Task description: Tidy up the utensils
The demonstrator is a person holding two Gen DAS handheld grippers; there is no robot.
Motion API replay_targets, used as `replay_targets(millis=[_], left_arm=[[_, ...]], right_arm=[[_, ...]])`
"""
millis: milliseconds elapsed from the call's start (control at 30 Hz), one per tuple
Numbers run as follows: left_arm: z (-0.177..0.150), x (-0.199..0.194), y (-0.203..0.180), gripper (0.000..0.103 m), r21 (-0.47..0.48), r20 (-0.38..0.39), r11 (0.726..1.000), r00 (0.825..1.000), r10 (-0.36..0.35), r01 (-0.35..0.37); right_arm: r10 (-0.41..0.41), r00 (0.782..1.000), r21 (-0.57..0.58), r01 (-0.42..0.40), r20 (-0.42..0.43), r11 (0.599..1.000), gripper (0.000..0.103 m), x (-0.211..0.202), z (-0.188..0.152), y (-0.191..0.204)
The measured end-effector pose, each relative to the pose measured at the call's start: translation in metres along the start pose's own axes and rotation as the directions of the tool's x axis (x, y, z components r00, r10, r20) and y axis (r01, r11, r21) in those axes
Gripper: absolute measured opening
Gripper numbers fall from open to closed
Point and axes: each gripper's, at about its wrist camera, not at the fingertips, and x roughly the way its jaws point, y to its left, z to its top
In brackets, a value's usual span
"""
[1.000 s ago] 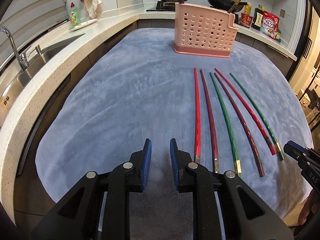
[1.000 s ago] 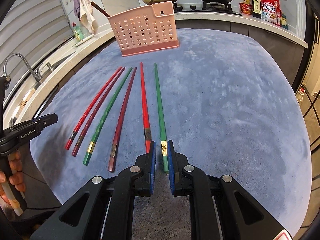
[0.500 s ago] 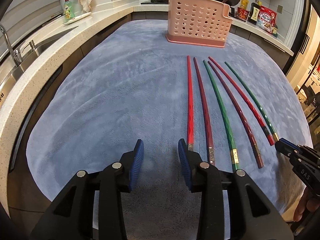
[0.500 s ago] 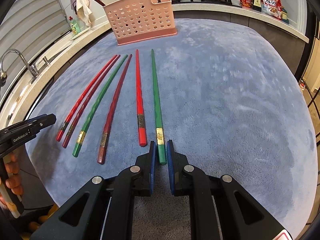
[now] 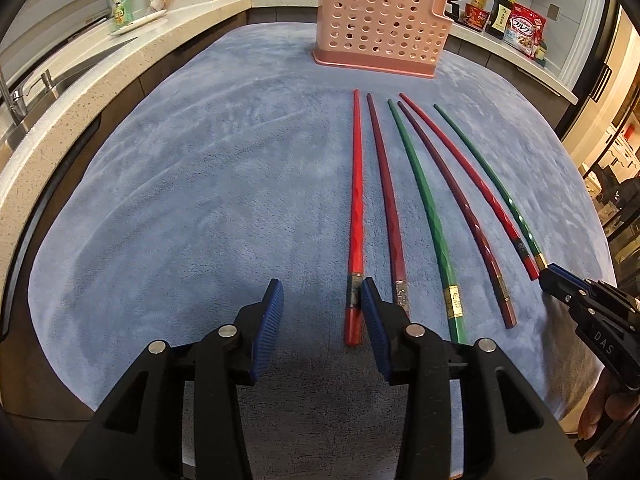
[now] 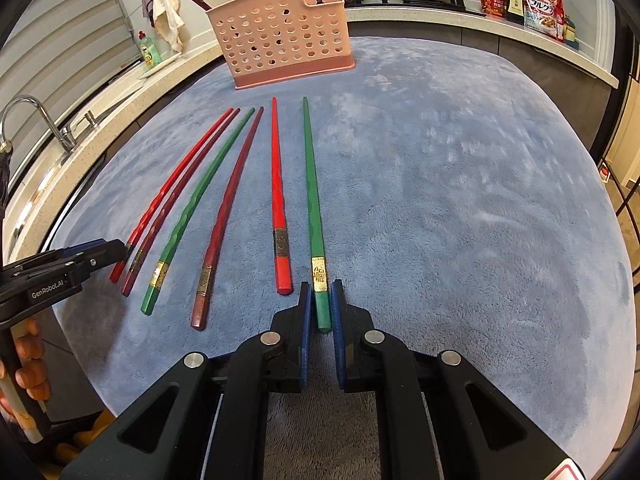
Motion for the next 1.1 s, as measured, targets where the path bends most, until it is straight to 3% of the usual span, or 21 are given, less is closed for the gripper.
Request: replay_targets(millis=[367, 633, 1100], left_arm=[[-0.0034, 0.0041, -0.0049, 0.036, 0.022, -0.006, 1.000, 1.000, 0.002, -0.001], [-0.0039, 0.0036, -0.0055, 0.009, 0.032, -0.009, 0.999, 1.000, -0.006, 0.006], [-0.0013, -0.0023, -0.0073, 0.008, 0.027, -0.021, 0.999, 1.000, -0.018, 0.018]], right_arm=[[0.000, 1.000, 0.002, 0.000, 0.001, 1.000, 0.010, 0.0001, -0.0001, 0.0000], [0.000, 1.000, 0.001, 0.000, 0.001, 1.000, 0.010, 0.0003, -0.0004, 0.0002], [0.004, 1.000, 0.003, -0.004, 0.022, 1.000, 0.008, -0.0086, 0.0034, 0.0016]])
